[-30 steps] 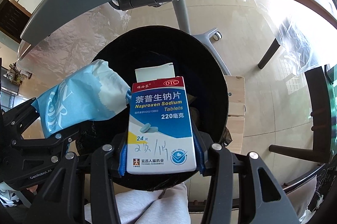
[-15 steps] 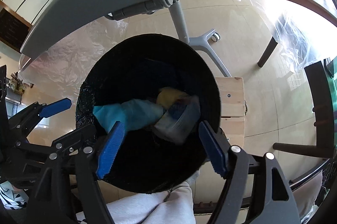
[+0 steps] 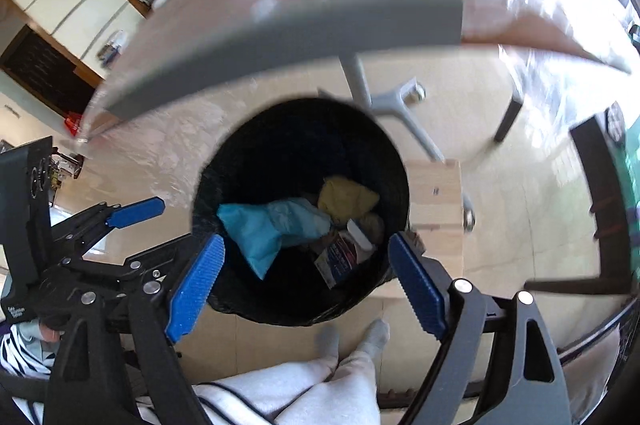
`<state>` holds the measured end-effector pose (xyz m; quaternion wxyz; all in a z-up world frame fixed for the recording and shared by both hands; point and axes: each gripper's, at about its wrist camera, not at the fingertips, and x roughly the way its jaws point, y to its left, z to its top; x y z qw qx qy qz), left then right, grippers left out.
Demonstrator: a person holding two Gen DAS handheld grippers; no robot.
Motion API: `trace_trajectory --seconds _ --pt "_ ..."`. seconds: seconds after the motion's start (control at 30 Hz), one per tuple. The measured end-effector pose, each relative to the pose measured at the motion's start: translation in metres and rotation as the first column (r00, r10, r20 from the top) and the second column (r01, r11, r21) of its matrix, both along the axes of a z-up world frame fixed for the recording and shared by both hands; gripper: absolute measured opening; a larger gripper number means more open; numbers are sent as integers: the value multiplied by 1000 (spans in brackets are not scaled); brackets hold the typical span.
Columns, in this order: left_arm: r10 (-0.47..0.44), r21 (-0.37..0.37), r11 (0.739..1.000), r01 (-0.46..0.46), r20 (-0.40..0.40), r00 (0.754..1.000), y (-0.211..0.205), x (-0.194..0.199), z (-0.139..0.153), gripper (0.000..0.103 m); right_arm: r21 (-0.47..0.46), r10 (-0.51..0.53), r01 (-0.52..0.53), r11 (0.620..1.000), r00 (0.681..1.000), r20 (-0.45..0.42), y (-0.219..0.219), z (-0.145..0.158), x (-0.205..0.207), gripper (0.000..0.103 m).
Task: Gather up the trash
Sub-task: 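Move both open grippers back toward the hair roller and jar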
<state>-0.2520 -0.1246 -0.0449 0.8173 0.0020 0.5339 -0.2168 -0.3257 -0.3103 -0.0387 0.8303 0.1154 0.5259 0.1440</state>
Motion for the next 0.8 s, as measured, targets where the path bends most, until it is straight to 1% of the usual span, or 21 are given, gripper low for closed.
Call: trace_trajectory --seconds 0.07,0.1,0.17,0.2,0.27,0.33,0.4,0.47,0.53,0.63,0.7,0.8 --pt "6 -20 1000 -5 52 999 2 -4 20 92 -14 6 -6 1000 998 64 1 19 -4 87" --pt "11 -29 1000 -9 81 997 2 -4 29 93 -24 8 -6 1000 993 115 1 34 -5 90" --pt "32 -52 998 -24 157 987 4 -5 52 99 -50 0 10 999 982 191 1 56 -2 93" --pt "48 -59 998 -37 204 978 4 -3 65 99 -71 -12 30 997 971 238 0 68 0 96" --pt "78 -53 996 -66 267 961 3 2 82 101 -91 -25 56 994 952 304 -3 84 6 99" --pt "107 -43 994 -98 316 943 2 11 95 101 -99 -42 82 992 933 357 -7 100 17 99" --pt "125 -30 992 -122 341 932 2 20 101 101 -105 -54 100 989 926 374 -11 111 32 99" --pt "148 -15 988 -152 347 926 0 33 106 101 -89 -46 86 992 923 381 -12 118 45 99" --pt "161 -15 986 -166 341 926 1 44 108 101 -79 -41 76 994 923 382 -11 122 58 99" --pt "178 -9 983 -185 328 928 3 60 107 101 -79 -38 73 994 927 373 -7 120 73 99" --pt "183 -21 982 -186 312 932 7 72 108 101 -58 -38 63 996 933 359 -4 117 87 99" --pt "190 -21 981 -193 309 932 11 89 106 101 -66 -25 51 997 938 346 3 112 104 98"
